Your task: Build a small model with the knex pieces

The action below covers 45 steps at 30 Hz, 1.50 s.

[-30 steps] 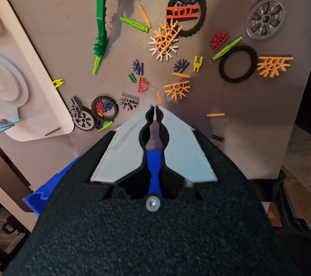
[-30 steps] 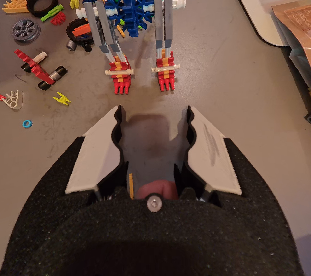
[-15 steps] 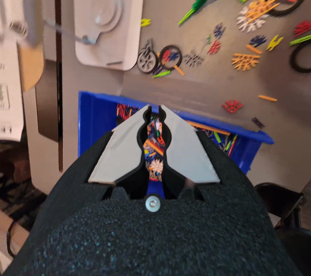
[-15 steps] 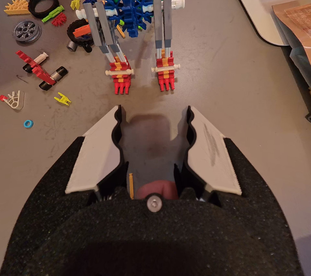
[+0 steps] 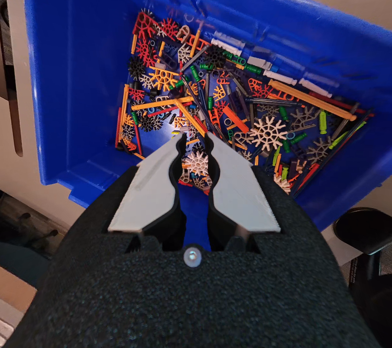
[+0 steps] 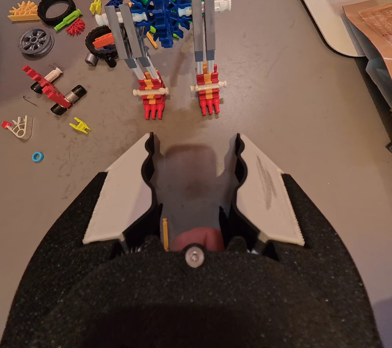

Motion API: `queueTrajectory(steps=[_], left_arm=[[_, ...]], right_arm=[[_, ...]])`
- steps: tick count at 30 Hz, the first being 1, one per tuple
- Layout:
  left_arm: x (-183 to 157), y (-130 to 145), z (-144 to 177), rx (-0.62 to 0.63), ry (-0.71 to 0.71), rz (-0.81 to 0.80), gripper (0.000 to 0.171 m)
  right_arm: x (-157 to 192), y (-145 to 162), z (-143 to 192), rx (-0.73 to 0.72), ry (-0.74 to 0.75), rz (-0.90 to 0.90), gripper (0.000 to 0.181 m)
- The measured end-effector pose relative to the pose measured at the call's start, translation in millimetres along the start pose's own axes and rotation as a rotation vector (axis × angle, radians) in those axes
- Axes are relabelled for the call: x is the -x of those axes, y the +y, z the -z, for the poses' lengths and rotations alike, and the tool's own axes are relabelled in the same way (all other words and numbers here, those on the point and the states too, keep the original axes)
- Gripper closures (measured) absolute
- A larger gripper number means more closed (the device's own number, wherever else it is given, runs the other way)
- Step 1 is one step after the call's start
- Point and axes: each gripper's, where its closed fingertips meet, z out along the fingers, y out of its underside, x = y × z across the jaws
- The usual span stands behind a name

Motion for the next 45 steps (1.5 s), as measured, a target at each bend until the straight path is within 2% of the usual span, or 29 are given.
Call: queueTrajectory(steps=[11,19,26,30,38,45], left_arm=[[5,14,-18,0.042,0.014,0.007,0.16],[21,30,-30,0.145,-0.037,0.009,0.159],[20,42,-48,0.245,0.012,-0.048,0.161],[8,39,-50,0.213,0.071,-0.107,0.162],[7,45,-57,0.24,0.068,-0.202,0.168],[1,41,-56,0.213,0.099,-0.232,0.163]], right_arm=[[0,0,0,-0.002,-0.005,-0.007,0.105],[0,0,0,-0.003,-0.007,-0.009,0.105],[0,0,0,-0.004,-0.007,-0.009,0.105],[0,0,0,-0.004,-0.007,-0.01,0.105],[0,0,0,-0.005,-0.009,-0.013,0.106],[0,0,0,-0.005,-0.008,-0.011,0.105]])
